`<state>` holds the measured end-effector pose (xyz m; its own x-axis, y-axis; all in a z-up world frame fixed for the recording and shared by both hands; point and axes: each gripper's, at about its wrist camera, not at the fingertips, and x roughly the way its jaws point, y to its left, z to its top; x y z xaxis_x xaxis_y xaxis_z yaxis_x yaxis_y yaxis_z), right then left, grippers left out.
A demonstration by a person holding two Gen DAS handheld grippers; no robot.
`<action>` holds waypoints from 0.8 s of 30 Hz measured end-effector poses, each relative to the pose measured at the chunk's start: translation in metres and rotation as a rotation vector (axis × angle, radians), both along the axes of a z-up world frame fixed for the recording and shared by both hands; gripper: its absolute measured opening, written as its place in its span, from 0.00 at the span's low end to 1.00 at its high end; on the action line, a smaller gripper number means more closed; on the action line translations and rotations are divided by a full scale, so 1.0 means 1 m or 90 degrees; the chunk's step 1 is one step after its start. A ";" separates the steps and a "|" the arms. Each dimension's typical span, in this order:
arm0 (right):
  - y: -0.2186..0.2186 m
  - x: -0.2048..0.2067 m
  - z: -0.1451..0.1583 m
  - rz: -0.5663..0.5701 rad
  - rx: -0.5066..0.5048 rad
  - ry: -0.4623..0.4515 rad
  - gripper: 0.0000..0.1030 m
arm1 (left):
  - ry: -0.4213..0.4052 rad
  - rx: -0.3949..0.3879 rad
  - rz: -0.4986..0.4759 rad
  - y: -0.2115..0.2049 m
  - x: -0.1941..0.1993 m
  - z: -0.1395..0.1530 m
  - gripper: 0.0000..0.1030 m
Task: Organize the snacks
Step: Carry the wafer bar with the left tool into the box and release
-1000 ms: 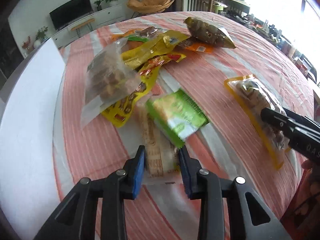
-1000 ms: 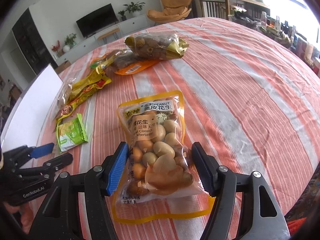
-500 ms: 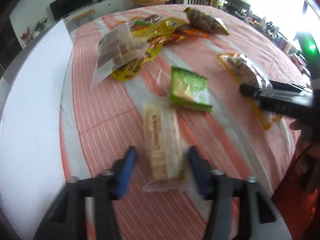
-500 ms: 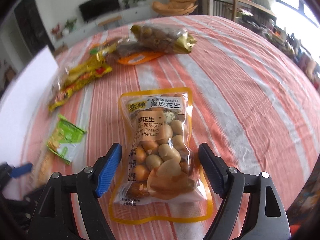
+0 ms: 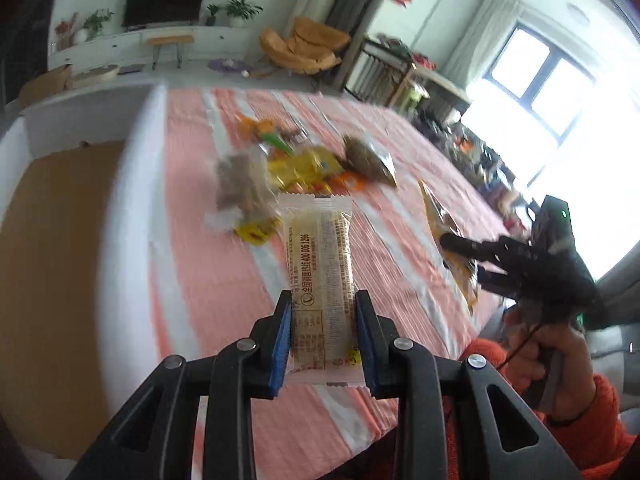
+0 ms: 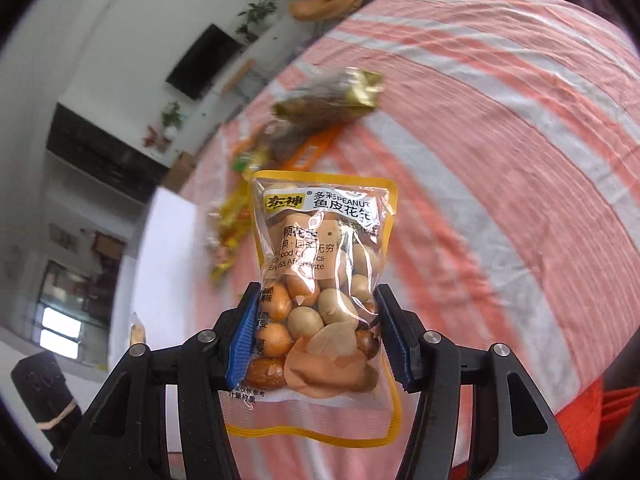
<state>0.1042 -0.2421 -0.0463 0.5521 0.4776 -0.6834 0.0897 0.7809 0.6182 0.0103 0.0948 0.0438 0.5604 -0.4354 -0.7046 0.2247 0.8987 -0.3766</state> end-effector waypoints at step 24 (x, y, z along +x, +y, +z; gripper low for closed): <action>0.292 -0.012 0.068 0.330 -0.150 -0.176 0.77 | -0.020 0.144 0.318 0.169 -0.044 -0.014 0.79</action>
<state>0.0926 0.0495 0.0214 0.4607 0.5849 -0.6675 -0.4752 0.7978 0.3711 -0.0338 0.2643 0.0297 0.6821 0.0492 -0.7296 -0.2416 0.9569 -0.1613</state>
